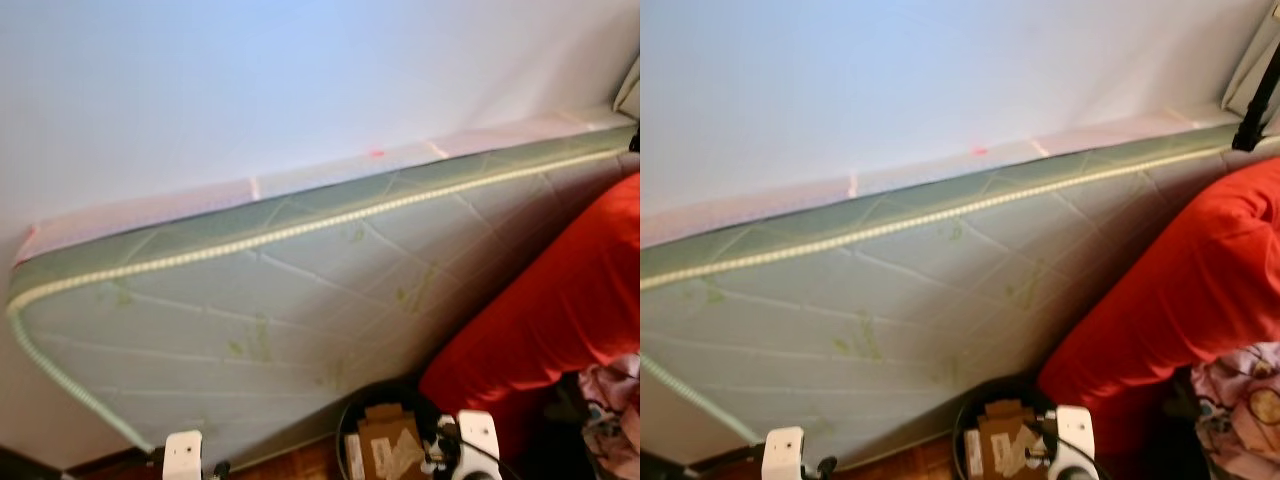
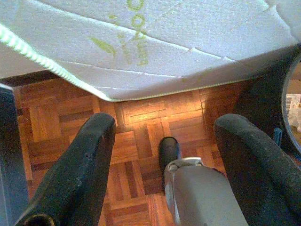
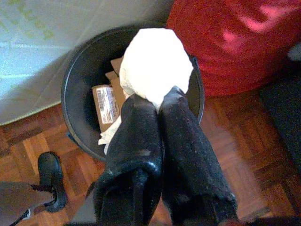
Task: Clean up the room
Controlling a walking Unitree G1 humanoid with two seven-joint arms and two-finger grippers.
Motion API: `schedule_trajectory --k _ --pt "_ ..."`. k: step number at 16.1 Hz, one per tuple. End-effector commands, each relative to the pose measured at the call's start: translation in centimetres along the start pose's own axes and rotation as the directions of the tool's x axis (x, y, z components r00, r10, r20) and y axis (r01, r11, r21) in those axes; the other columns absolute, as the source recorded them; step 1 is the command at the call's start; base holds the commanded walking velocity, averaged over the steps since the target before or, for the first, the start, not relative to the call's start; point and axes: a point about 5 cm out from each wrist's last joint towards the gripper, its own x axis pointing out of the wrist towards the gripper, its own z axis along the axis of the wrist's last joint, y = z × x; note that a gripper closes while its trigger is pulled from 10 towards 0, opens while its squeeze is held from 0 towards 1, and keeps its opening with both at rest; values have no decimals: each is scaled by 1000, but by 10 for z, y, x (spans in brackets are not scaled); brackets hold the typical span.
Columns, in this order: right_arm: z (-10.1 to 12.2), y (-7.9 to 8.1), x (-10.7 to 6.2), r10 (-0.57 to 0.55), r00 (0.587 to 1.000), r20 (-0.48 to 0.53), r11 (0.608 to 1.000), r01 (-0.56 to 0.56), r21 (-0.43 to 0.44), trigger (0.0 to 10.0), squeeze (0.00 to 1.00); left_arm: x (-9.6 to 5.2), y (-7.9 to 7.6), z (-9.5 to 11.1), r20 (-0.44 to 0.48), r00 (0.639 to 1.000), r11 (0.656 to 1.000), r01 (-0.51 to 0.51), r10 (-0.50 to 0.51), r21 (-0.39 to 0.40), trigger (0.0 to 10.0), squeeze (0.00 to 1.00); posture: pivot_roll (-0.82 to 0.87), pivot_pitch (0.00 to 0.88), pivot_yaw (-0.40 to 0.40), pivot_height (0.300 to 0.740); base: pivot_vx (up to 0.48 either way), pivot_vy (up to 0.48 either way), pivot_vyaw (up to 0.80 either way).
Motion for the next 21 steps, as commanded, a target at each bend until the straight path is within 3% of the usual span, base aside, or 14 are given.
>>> schedule_trajectory --k 1,9,11,13,18,21 --pt "0 -2 -1 -4 1000 8 1000 4 9 10000 0 -2 2 -4 -1 1000 1000 2 -2 -6 10000 0 30 109 -24 740 0 0 0" --pt "3 -5 -4 -1 995 102 999 -3 40 10000 0 -6 1 6 171 985 999 -20 27 -43 10000 0 37 131 -27 740 0 0 0" --pt "3 -6 -5 -14 992 124 999 8 53 10000 0 2 -9 68 393 920 1000 1 7 -20 10000 0 39 135 -25 740 0 0 0" --pt "5 -7 -6 -23 986 166 997 11 76 10000 0 -2 -13 85 487 873 999 32 -16 -26 10000 0 35 136 -25 740 0 0 0" --pt "7 -7 -7 -24 983 183 997 11 74 10000 0 -6 -17 91 539 842 999 39 -27 -11 10000 0 36 137 -26 740 0 0 0" --pt "8 -7 -8 -41 977 210 993 16 118 10000 0 -13 -17 87 549 835 999 47 -36 -5 10000 0 40 137 -24 740 0 0 0"
